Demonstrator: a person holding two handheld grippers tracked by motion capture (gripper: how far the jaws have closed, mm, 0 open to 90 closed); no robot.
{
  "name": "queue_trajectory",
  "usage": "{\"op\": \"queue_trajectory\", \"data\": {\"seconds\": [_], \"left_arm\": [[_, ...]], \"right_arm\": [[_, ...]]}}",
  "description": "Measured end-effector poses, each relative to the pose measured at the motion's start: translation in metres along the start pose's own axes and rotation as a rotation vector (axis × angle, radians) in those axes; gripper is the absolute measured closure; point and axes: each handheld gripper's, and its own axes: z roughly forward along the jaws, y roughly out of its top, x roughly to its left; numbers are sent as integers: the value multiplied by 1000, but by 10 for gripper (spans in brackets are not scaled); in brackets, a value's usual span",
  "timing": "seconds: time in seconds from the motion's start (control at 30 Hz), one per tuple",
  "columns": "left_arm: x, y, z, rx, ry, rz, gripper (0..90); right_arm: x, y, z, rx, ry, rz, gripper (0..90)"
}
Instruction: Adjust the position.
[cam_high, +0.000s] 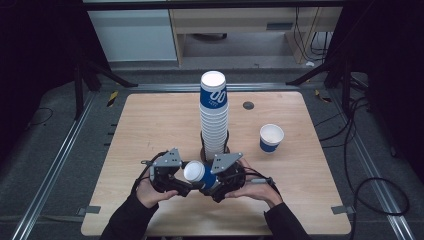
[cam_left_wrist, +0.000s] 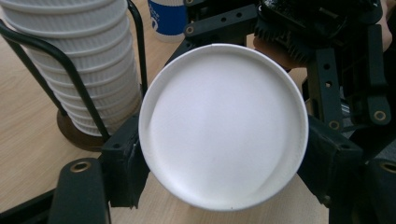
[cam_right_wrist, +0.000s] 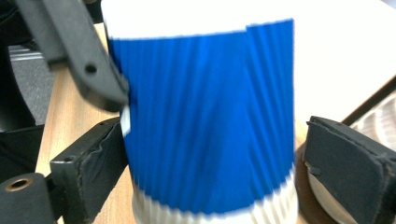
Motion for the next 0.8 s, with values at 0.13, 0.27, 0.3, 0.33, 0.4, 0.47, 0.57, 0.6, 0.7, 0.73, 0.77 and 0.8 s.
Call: {"op": "queue_trajectory", "data": {"seconds": [0.13, 0.27, 0.3, 0.33, 0.4, 0.47, 0.57, 0.6, 0.7, 0.73, 0.77, 0.8], "left_arm": [[6, 0, -10, -38, 15, -14, 261], [13, -2, -18, -69, 31, -33, 260], [14, -2, -19, -76, 31, -37, 261], [15, -2, -21, -88, 29, -41, 261], [17, -2, -24, -115, 17, -43, 261], [16, -2, -25, -131, 15, -43, 261], [15, -1, -26, -158, -1, -45, 261], [14, -1, -25, -167, -8, -46, 261], [11, 1, -24, -179, -28, -35, 261], [10, 1, -23, -177, -36, -31, 261], [9, 1, -22, -176, -43, -30, 261], [7, 2, -20, -175, -50, -30, 261]], "right_arm": [[-5, -1, -9, -20, -15, 18, 61], [-9, -5, -12, -27, -20, 43, 56], [-10, -6, -12, -28, -21, 50, 56], [-11, -7, -12, -31, -18, 55, 55], [-13, -9, -13, -41, -11, 73, 54], [-15, -9, -14, -53, -9, 82, 56], [-15, -8, -15, -83, 9, 98, 59], [-14, -8, -15, -89, 13, 98, 62], [-13, -7, -15, -104, 27, 95, 67], [-13, -6, -15, -107, 35, 96, 65], [-13, -6, -15, -114, 40, 98, 68], [-12, -6, -14, -118, 44, 98, 67]]}}
